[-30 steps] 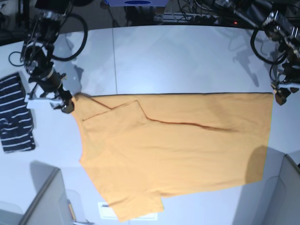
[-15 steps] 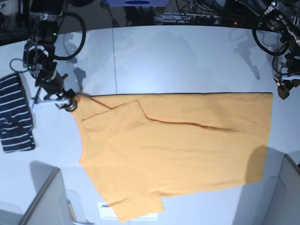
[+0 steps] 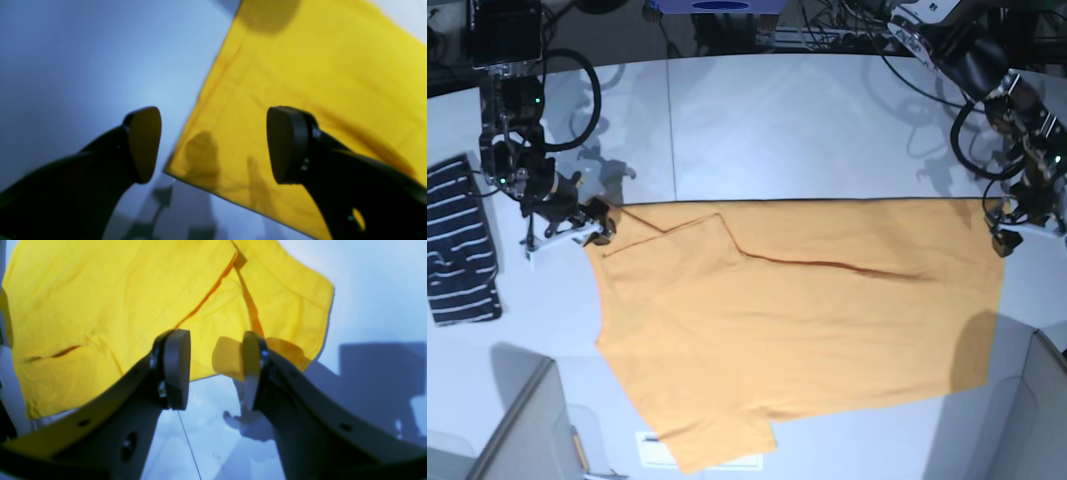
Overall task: Fold the T-shirt properly
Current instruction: 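Grasp the folded edge again with both grippers at its two ends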
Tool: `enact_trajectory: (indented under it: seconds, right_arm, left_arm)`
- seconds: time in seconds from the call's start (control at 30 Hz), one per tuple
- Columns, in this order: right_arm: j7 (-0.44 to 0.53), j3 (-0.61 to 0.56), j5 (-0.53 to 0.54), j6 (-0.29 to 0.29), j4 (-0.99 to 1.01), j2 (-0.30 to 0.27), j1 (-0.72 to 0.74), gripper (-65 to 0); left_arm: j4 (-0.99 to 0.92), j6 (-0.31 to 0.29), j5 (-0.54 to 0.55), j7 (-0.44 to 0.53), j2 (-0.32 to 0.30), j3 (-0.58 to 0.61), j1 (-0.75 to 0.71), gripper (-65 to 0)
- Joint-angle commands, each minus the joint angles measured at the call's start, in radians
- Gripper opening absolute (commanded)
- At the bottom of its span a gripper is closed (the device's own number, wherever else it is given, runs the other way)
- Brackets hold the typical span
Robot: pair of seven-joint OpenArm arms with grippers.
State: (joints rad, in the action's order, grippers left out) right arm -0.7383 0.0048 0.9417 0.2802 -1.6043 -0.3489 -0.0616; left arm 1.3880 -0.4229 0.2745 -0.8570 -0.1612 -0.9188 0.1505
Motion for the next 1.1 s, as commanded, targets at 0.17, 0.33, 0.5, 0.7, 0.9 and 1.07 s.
enact_trajectory:
  seconds: [0.17,0.33,0.5,0.7,0.9,1.07]
  right_arm:
    - [0.010,0.004,0.006,-0.006,-0.014,-0.057,0.013,-42.8]
    - [0.010,-0.050,-0.022,-0.006,-0.014,-0.103,0.026,-42.8]
    - [0.009,-0.090,-0.079,-0.011,-0.012,-0.105,0.032,-42.5]
    - [0.009,-0.090,-0.083,-0.011,0.034,-0.103,0.036,-42.6]
    - [0.009,-0.091,-0.080,-0.014,0.042,-0.103,0.033,-45.3]
    - [0.009,-0.084,-0.079,-0.014,0.042,-0.103,0.036,-65.0]
  left_arm:
    - [-0.083,-0.006,-0.030,0.023,-0.019,0.005,0.074,-40.2]
    - [-0.108,-0.006,-0.034,0.091,-0.019,0.022,0.071,-65.0]
    - [-0.206,-0.006,-0.034,0.127,-0.025,0.093,0.062,-65.0]
    - [-0.223,-0.006,-0.034,0.127,-0.025,0.080,0.062,-65.0]
    - [-0.224,-0.006,-0.034,0.127,-0.025,0.086,0.062,-65.0]
    - [-0.224,-0.006,-0.094,0.129,-0.024,0.089,0.062,-65.0]
